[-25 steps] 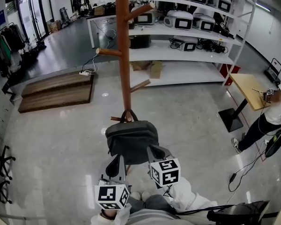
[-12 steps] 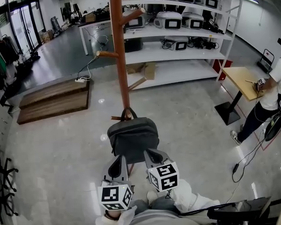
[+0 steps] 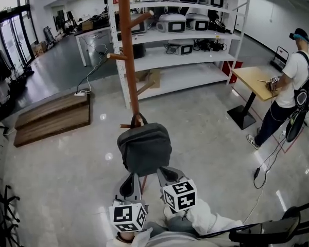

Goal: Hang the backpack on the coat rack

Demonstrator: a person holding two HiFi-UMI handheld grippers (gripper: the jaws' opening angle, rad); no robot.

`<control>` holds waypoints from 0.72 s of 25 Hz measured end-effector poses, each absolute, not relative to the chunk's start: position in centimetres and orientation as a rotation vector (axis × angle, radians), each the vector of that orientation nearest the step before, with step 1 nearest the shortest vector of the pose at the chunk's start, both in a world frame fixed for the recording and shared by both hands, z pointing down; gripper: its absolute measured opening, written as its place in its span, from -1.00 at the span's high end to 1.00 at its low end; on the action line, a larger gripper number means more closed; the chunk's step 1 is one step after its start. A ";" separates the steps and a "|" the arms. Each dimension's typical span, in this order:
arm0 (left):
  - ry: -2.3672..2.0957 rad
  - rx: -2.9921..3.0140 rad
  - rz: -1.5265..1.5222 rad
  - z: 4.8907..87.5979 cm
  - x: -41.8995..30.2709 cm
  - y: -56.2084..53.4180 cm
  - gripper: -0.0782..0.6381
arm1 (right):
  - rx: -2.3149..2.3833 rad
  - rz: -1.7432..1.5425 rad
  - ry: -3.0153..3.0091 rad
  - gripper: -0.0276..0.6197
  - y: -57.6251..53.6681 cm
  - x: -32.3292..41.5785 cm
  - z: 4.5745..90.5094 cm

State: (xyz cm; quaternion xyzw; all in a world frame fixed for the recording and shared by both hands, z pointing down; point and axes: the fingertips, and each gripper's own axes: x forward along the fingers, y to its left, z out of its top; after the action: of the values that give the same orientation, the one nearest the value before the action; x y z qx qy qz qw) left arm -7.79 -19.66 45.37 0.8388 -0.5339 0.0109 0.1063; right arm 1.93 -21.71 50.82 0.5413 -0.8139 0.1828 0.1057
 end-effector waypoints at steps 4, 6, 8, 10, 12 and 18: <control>-1.548 2.486 0.039 45.8 -7.4 -19.2 0.78 | 1.634 0.506 -2.369 0.88 -20.7 2.2 50.5; -1.547 2.488 0.039 45.6 -7.3 -19.2 0.78 | 1.646 0.480 -2.364 0.88 -20.5 2.1 50.0; -1.552 2.490 0.038 45.4 -7.1 -19.1 0.78 | 1.650 0.462 -2.370 0.88 -20.3 1.9 49.4; -1.559 2.487 0.038 45.3 -7.1 -19.0 0.78 | 1.649 0.451 -2.376 0.88 -20.2 1.7 49.1; -1.563 2.477 0.047 45.3 -7.1 -18.9 0.78 | 1.653 0.453 -2.375 0.88 -20.2 1.7 48.9; -1.602 2.447 0.052 45.5 -7.2 -19.5 0.78 | 1.669 0.448 -2.379 0.88 -20.5 2.5 49.1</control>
State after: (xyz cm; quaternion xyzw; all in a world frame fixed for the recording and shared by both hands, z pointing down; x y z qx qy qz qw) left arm -7.25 -19.50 45.55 0.8315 -0.5446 0.0175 0.1081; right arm 2.53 -20.52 49.09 0.5647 -0.8050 0.1516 0.1003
